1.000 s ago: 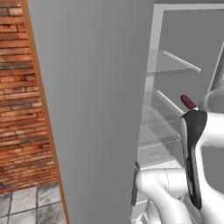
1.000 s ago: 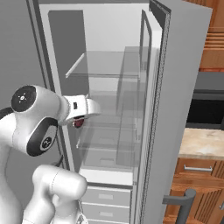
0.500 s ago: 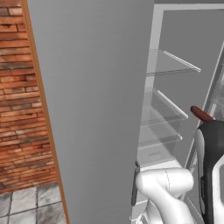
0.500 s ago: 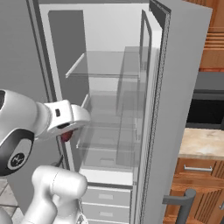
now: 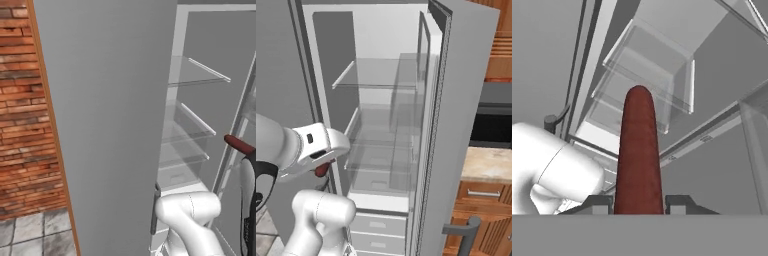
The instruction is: Retrieve the sausage and cheese from the fridge and place them on the cutting board on the counter.
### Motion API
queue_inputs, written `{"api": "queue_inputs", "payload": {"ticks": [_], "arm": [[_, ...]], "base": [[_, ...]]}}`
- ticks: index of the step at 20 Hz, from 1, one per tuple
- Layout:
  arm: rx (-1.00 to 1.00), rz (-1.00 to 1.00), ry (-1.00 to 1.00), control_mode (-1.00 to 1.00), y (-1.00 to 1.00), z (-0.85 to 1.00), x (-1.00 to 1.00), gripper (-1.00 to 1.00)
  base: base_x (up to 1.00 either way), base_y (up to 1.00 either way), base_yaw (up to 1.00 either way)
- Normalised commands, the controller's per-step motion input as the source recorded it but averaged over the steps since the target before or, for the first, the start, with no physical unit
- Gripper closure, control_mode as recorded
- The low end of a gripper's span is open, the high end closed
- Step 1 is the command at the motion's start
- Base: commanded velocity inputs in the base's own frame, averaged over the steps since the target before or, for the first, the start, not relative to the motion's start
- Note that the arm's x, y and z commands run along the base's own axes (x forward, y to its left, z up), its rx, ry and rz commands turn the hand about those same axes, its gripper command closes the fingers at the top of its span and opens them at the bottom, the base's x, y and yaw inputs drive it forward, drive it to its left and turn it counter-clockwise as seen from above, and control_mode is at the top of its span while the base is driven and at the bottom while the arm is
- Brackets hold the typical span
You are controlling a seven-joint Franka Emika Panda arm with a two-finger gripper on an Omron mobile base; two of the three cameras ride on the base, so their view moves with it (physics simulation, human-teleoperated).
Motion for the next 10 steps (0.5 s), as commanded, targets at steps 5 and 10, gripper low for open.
{"api": "queue_inputs", "payload": {"ticks": [5, 10], "arm": [[0.0, 0.0, 0.0, 1.0, 0.0, 0.0, 0.0, 1.0], [0.0, 0.0, 0.0, 1.0, 0.0, 0.0, 0.0, 1.0]], "base": [[-0.5, 0.02, 0.01], [-1.0, 0.0, 0.0]]}}
